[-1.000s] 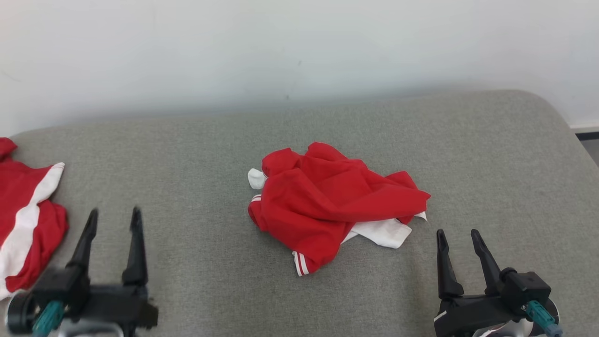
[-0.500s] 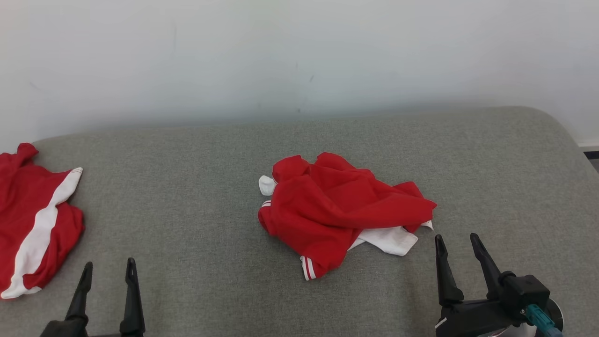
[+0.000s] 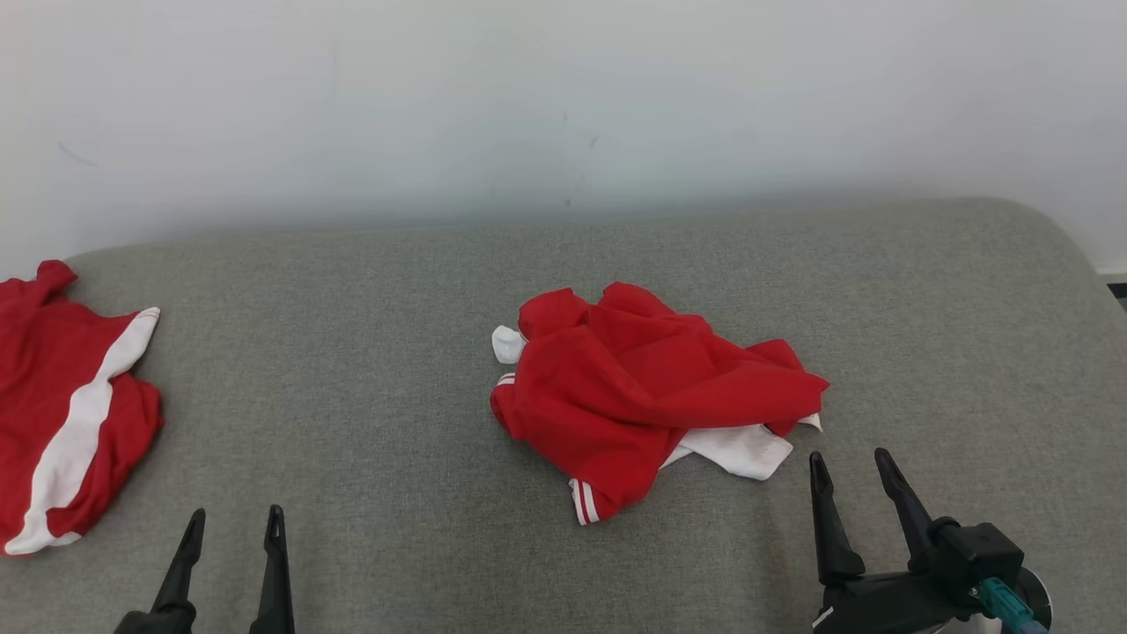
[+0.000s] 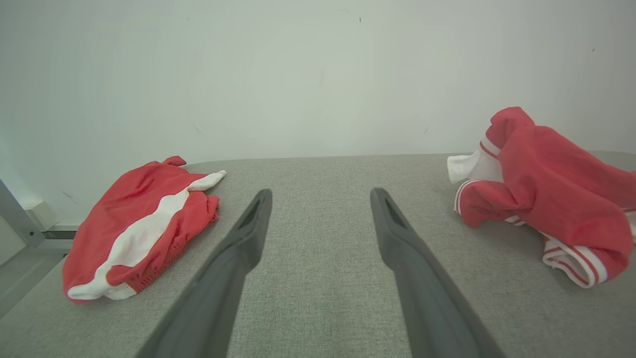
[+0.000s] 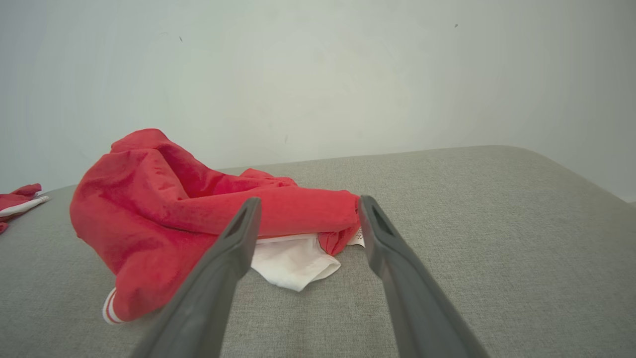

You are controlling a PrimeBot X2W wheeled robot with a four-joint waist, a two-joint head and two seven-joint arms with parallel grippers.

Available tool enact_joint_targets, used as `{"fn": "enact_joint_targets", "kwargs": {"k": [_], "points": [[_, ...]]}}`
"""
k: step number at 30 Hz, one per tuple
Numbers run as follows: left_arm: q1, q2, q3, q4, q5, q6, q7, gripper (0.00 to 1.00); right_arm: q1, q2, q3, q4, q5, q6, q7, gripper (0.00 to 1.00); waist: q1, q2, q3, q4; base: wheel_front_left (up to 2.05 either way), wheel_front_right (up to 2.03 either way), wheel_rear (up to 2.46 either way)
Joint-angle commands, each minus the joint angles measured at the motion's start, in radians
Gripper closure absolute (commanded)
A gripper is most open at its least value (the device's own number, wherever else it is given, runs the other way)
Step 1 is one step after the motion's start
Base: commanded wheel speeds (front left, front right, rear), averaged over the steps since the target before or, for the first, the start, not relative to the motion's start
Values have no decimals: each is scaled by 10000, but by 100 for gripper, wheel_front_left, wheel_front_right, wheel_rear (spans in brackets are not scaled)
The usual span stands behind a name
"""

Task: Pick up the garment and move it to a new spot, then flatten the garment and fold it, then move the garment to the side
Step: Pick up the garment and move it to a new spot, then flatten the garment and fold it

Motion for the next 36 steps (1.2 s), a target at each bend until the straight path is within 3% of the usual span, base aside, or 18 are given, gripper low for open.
{"fn": "enact_joint_targets", "kwargs": {"k": [1, 36], "points": [[-33, -51, 30, 13, 65, -63, -32, 0, -1, 20, 34, 29, 15, -22, -17, 0, 0, 0, 13, 2, 0, 0, 0], [17, -732, 662, 60, 524, -460, -33, 0, -147, 21, 146, 333, 65, -22, -129, 0, 0, 0, -50, -162, 0, 0, 0]]}}
